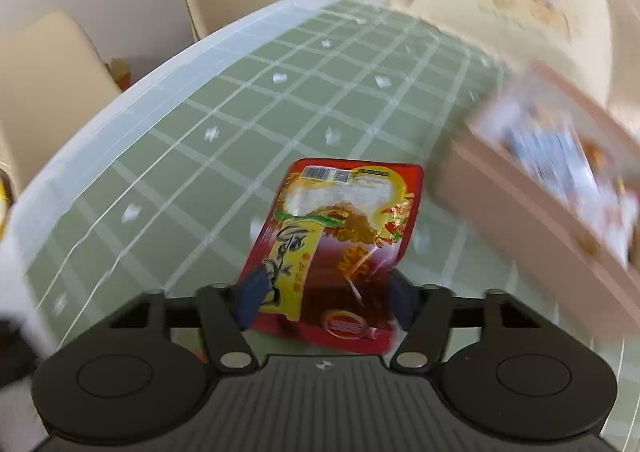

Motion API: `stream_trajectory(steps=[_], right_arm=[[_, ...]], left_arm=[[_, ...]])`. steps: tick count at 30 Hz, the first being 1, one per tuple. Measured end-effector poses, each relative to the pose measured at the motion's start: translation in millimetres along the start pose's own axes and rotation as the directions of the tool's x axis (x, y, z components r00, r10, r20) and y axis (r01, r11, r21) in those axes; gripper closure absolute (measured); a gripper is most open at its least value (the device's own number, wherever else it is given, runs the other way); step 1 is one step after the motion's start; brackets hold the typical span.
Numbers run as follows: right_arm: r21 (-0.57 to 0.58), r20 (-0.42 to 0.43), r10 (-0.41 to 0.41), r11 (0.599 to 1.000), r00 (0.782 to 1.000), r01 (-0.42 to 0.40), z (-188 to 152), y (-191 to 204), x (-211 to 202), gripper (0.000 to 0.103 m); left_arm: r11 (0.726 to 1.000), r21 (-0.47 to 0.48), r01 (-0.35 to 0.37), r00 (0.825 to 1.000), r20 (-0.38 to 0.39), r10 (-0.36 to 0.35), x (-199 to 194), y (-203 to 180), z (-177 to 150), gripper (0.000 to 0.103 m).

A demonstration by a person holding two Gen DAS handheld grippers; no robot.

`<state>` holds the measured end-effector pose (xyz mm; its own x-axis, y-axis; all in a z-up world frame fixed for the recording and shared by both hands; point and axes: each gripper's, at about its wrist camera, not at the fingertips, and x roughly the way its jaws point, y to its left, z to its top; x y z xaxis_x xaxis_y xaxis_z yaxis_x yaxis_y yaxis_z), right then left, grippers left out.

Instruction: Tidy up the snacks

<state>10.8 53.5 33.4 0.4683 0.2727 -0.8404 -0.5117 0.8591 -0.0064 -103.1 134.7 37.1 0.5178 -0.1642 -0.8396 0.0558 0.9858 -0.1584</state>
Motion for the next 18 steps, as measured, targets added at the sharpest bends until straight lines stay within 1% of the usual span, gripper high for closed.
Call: stream_trajectory(steps=[2,3,6,9,10,11,12,13,14,16,18], right_arm=[[0.033,-0.027,0.018,0.999,0.999,-0.017,-22,-13,-17,0.08],[0.042,-0.037,0.005,0.999,0.999,-0.003,-31,-22,-19,0.082],[0.066,-0.04,-0.063,0.996,0.997,0.066,-64,-43,-36,0.082],[0.124,-0.026,-0.078,0.989,0.997,0.081,-85,-61,-53,0.081],[0.146,-0.011,-0.071,0.987,0.997,0.072,-88,-65,-59,0.076],[0.163,0.002,-0.062,0.985,0.998,0.061,-89,-68,-62,0.059],[0.176,0.014,-0.056,0.983,0.998,0.053,-89,-68,-65,0.045],[0.191,0.032,-0.051,0.981,0.998,0.044,-87,-68,-67,0.024],[0.201,0.05,-0.052,0.979,0.997,0.041,-84,-66,-69,0.018],[0.201,0.071,-0.047,0.979,0.996,0.031,-75,-57,-70,0.018],[0.195,0.065,-0.026,0.981,0.998,0.013,-59,-48,-55,0.018]], left_arm=[[1.0,0.014,-0.008,1.0,0.004,0.008,1,-6,3,0.039],[1.0,0.021,-0.011,1.0,0.003,0.011,2,-8,6,0.039],[0.999,0.024,-0.03,0.999,-0.01,0.03,9,-13,10,0.039],[0.999,0.018,-0.034,0.999,-0.026,0.035,17,-14,15,0.035],[0.999,0.016,-0.036,0.999,-0.026,0.037,17,-13,14,0.035],[0.999,0.013,-0.041,0.999,-0.022,0.041,16,-13,14,0.035],[0.999,0.011,-0.046,0.999,-0.019,0.047,16,-12,14,0.035],[0.998,0.008,-0.056,0.998,-0.017,0.056,15,-12,14,0.036],[0.998,0.004,-0.064,0.998,-0.015,0.064,15,-11,14,0.036],[0.997,-0.014,-0.082,0.997,-0.009,0.082,13,-7,12,0.037],[0.994,-0.042,-0.101,0.995,0.001,0.101,10,-2,11,0.037]])
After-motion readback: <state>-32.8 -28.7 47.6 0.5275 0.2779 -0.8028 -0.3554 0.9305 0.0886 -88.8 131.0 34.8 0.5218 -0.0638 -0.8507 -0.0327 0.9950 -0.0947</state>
